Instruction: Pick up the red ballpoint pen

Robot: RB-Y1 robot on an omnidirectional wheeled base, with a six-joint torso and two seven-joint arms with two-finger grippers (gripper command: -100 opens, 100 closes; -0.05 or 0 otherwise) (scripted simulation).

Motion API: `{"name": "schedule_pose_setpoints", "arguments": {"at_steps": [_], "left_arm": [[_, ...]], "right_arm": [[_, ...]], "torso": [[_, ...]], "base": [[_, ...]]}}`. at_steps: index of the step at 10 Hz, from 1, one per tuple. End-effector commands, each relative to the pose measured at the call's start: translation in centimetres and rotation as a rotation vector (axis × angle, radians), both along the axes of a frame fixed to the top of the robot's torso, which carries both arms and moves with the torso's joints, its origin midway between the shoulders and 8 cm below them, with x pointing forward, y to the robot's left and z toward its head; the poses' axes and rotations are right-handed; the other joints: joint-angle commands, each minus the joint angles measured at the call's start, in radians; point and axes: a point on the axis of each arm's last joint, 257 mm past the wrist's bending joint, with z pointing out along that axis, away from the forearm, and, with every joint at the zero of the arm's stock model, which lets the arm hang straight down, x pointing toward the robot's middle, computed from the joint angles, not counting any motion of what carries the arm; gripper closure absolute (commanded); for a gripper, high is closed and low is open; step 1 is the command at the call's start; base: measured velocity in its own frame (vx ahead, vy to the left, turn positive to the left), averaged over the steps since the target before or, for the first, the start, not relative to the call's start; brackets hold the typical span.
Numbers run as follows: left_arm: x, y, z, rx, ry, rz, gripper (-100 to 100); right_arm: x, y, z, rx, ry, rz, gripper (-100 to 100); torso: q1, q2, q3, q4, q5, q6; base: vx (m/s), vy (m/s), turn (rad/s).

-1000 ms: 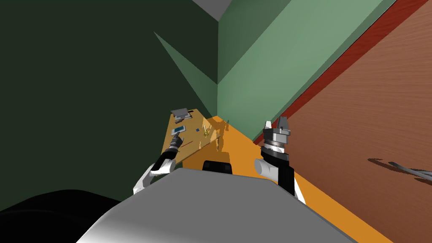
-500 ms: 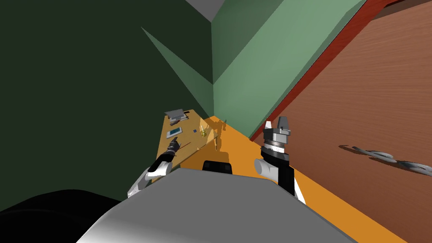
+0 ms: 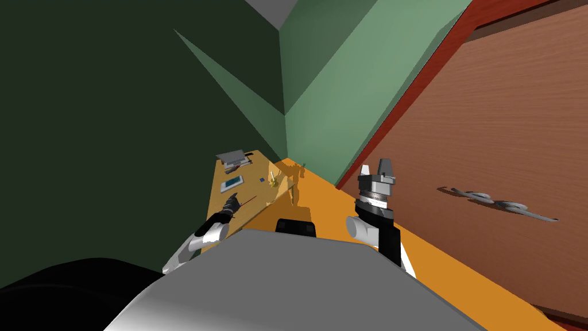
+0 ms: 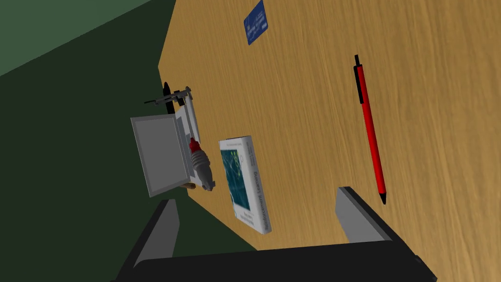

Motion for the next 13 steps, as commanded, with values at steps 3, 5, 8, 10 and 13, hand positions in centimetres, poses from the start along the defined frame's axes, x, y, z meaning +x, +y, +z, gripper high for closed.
{"name": "schedule_pose_setpoints", "arguments": {"at_steps": [3,5,8,10,13], "left_arm": [[-4.0,3.2,-4.0,-0.079,0.133,0.09,-100],[-5.9,4.6,-5.6,-0.12,0.188,0.134,-100],[-8.5,5.7,-7.7,-0.173,0.263,0.186,-100],[-10.7,6.7,-9.1,-0.221,0.317,0.233,-100],[-14.5,8.3,-11.2,-0.308,0.401,0.322,-100]], "right_arm": [[0.0,0.0,0.0,0.0,0.0,0.0,0],[0.0,0.0,0.0,0.0,0.0,0.0,0],[0.0,0.0,0.0,0.0,0.0,0.0,0],[0.0,0.0,0.0,0.0,0.0,0.0,0],[0.0,0.0,0.0,0.0,0.0,0.0,0]], "torso": [[0.0,0.0,0.0,0.0,0.0,0.0],[0.0,0.0,0.0,0.0,0.0,0.0],[0.001,-0.001,-0.001,0.0,0.0,0.001],[0.001,-0.001,-0.001,0.0,0.0,0.001],[0.0,-0.002,-0.001,0.0,0.0,0.0]], "base": [[0.0,0.008,-0.191],[0.007,0.013,-0.178],[0.012,0.012,-0.145],[0.016,0.012,-0.162],[0.025,0.012,-0.174]]}}
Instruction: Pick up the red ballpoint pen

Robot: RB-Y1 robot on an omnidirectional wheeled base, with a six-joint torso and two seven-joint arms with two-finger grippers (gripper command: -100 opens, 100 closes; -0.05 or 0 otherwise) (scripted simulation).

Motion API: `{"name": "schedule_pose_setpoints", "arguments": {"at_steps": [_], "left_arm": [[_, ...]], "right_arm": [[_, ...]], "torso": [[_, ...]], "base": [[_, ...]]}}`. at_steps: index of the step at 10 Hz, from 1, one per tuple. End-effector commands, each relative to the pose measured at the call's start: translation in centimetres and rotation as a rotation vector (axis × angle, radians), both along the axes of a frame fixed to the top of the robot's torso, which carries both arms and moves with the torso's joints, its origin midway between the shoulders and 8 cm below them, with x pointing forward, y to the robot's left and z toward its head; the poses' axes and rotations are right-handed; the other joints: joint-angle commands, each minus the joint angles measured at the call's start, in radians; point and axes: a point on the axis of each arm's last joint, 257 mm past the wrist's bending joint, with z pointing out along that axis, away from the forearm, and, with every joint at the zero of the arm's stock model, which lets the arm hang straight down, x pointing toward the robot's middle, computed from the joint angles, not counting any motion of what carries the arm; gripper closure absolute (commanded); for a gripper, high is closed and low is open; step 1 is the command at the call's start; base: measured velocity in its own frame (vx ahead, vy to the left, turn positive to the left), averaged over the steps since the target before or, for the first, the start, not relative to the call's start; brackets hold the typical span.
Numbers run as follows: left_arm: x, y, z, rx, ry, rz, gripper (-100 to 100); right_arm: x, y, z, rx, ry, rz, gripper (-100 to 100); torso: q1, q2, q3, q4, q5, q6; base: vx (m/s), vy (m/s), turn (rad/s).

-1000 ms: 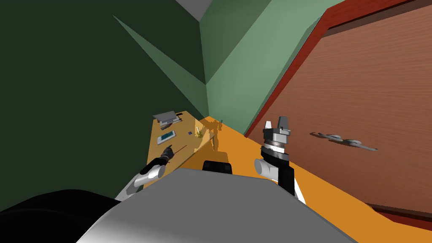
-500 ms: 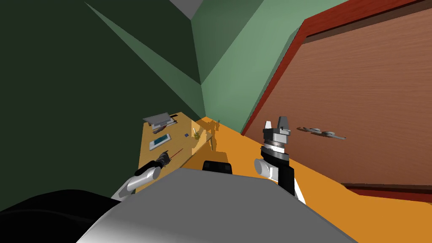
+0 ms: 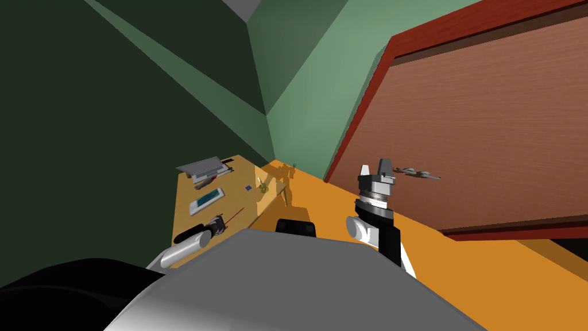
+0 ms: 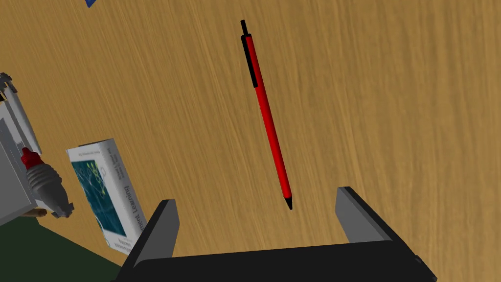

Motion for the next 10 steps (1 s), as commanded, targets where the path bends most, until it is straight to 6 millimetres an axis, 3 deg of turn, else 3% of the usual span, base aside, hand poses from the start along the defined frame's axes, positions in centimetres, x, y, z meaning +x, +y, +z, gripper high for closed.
{"name": "schedule_pose_setpoints", "arguments": {"at_steps": [1,2,10], "left_arm": [[-1.4,0.2,-0.5,-0.034,0.029,0.028,-100],[-3.1,0.8,-1.2,-0.073,0.058,0.076,-100],[-9.6,0.9,-4.0,-0.271,0.19,0.262,-100]], "right_arm": [[0.0,0.0,0.0,0.0,0.0,0.0,0],[0.0,0.0,0.0,0.0,0.0,0.0,0],[0.0,0.0,0.0,0.0,0.0,0.0,0]], "torso": [[0.0,0.0,0.0,0.0,0.0,0.0],[0.0,0.0,0.0,0.0,0.0,-0.001],[0.0,-0.001,0.0,0.0,0.0,-0.001]], "base": [[0.026,0.016,-0.118],[0.031,0.014,-0.182],[0.037,0.018,-0.139]]}}
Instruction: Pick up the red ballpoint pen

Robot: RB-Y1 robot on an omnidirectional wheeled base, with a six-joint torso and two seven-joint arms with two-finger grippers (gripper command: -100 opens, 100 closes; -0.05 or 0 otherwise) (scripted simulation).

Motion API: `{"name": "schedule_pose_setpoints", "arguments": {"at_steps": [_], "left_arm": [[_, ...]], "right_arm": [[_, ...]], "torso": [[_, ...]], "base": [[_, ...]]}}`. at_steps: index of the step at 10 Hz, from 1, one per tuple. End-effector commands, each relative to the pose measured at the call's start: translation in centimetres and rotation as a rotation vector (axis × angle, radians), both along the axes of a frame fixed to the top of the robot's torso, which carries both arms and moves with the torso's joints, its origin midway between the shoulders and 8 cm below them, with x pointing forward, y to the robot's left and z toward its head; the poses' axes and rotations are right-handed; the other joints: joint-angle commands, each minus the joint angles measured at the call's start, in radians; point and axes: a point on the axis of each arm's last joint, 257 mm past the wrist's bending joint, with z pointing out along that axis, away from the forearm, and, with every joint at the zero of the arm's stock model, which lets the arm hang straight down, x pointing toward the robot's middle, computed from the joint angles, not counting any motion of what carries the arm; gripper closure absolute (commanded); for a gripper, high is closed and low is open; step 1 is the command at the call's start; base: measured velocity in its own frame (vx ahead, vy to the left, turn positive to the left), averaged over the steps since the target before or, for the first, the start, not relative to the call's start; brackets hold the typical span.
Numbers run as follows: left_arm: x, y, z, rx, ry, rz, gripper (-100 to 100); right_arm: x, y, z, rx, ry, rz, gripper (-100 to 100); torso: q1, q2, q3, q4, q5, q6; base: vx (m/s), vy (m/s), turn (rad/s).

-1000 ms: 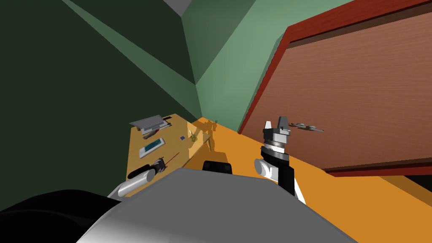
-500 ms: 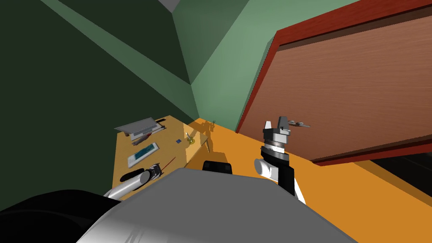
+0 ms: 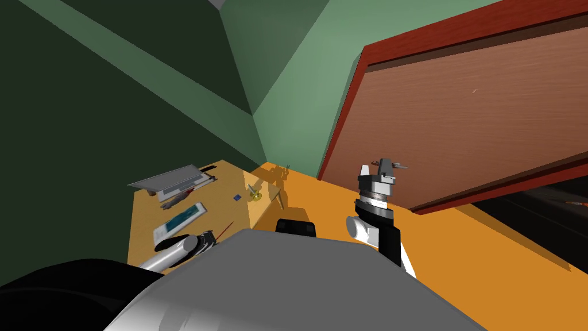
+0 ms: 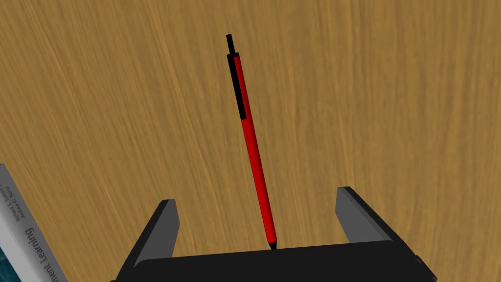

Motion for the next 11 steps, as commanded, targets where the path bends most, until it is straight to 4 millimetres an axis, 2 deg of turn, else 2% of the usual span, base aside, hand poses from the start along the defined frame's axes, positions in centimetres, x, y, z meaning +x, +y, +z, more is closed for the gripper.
{"name": "schedule_pose_setpoints", "arguments": {"at_steps": [1,2,5,6,11], "left_arm": [[-0.8,-0.2,-0.1,-0.025,0.015,0.022,-100],[-2.0,-0.4,-0.5,-0.069,0.037,0.065,-100],[-4.1,-1.1,-1.1,-0.151,0.074,0.144,-100],[-4.1,-1.1,-1.1,-0.151,0.075,0.145,-100],[-7.3,-3.3,-2.0,-0.307,0.132,0.289,-100]], "right_arm": [[0.0,0.0,0.0,0.0,0.0,0.0,0],[0.0,0.0,0.0,0.0,0.0,0.0,0],[0.0,0.0,0.0,0.0,0.0,0.0,0],[0.0,0.0,0.0,0.0,0.0,0.0,0],[0.0,0.0,0.0,0.0,0.0,0.0,0]], "torso": [[0.0,0.0,0.0,0.0,0.0,0.0],[0.0,0.0,0.0,0.0,0.0,-0.001],[0.0,-0.001,0.0,0.0,0.0,-0.001],[0.0,0.0,0.0,0.0,0.0,0.0],[0.0,-0.002,-0.001,0.0,0.0,-0.001]], "base": [[0.04,0.023,-0.079],[0.042,0.02,-0.15],[0.052,0.028,-0.159],[0.034,0.024,-0.068],[0.058,0.031,-0.144]]}}
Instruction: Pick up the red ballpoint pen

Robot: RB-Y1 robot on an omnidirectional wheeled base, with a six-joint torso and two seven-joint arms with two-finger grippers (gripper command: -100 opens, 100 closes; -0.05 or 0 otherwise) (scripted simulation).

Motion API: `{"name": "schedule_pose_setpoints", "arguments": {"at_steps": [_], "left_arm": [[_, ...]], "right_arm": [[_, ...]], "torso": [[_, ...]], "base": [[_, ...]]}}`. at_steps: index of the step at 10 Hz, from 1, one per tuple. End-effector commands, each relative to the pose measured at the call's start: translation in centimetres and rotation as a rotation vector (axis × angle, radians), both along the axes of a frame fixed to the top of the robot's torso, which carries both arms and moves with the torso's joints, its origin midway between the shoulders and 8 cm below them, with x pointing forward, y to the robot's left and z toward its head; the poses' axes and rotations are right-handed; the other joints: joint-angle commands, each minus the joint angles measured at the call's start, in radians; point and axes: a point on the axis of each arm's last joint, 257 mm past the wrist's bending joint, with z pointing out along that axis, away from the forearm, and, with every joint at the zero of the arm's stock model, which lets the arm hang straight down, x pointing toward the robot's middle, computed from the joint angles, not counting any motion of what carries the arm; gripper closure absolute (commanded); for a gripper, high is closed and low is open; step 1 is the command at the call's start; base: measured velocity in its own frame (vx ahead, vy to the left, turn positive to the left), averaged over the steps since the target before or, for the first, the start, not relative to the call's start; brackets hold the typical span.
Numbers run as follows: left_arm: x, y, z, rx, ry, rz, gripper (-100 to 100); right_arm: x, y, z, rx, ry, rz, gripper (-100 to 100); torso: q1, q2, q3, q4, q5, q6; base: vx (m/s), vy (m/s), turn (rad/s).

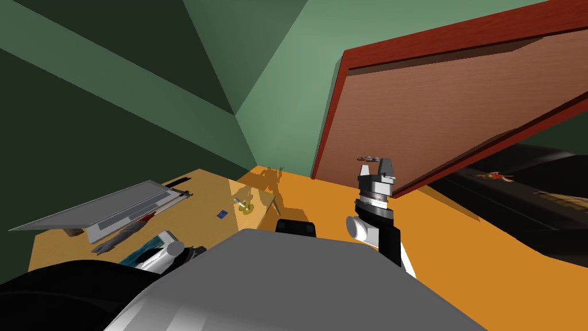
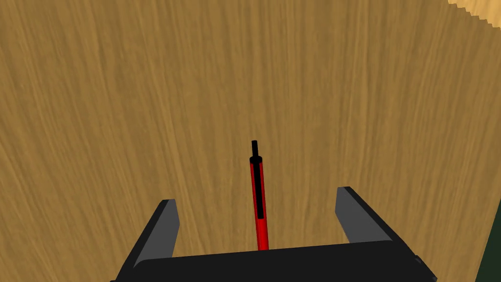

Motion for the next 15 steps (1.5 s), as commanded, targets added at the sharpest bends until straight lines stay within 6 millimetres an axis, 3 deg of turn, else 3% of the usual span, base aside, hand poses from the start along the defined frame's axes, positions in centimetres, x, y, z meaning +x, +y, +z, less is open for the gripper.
{"name": "schedule_pose_setpoints", "arguments": {"at_steps": [1,3,4,5,7,8,9,13,14,15], "left_arm": [[-0.7,-0.7,-0.2,-0.038,0.013,0.034,-100],[-0.7,-1.0,-0.3,-0.046,0.015,0.041,-100],[-0.8,-1.1,-0.3,-0.05,0.016,0.044,0],[-0.5,-2.0,-1.6,-0.049,0.014,0.042,-100],[-0.3,-3.0,-2.8,-0.05,0.012,0.038,-100],[-0.3,-2.6,-2.4,-0.051,0.013,0.04,-100],[-0.3,-2.6,-2.5,-0.05,0.012,0.039,100],[-0.3,-2.6,-2.5,-0.05,0.012,0.041,100],[-0.3,-2.6,-2.5,-0.05,0.012,0.041,0],[-0.6,-1.8,-1.3,-0.049,0.014,0.042,100]], "right_arm": [[0.0,0.0,0.0,0.0,0.0,0.0,0],[0.0,0.0,0.0,0.0,0.0,0.0,0],[0.0,0.0,0.0,0.0,0.0,0.0,0],[0.0,0.0,0.0,0.0,0.0,0.0,0],[0.0,0.0,0.0,0.0,0.0,0.0,0],[0.0,0.0,0.0,0.0,0.0,0.0,0],[0.0,0.0,0.0,0.0,0.0,0.0,0],[0.0,0.0,0.0,0.0,0.0,0.0,0],[0.0,0.0,0.0,0.0,0.0,0.0,0],[0.0,0.0,0.0,0.0,0.0,0.0,0]], "torso": [[0.0,0.0,0.0,0.0,0.0,0.0],[0.0,0.001,0.0,0.0,0.0,0.0],[-0.001,0.002,0.001,0.0,0.0,-0.001],[-0.002,0.003,0.002,0.001,0.0,-0.001],[0.001,0.004,0.002,0.001,0.0,-0.001],[0.001,0.004,0.002,0.001,0.0,0.0],[0.0,0.004,0.002,0.001,0.0,-0.001],[-0.002,0.004,0.002,0.001,-0.001,0.0],[-0.002,0.004,0.002,0.001,-0.001,0.0],[-0.002,0.004,0.002,0.001,-0.001,0.0]], "base": [[0.049,0.023,-0.126],[0.03,0.022,-0.059],[0.0,0.0,0.0],[-0.004,0.032,0.018],[-0.004,0.051,0.011],[0.0,0.022,-0.004],[0.0,0.0,0.0],[0.0,0.0,0.0],[0.0,0.0,0.0],[0.003,-0.032,-0.024]]}}
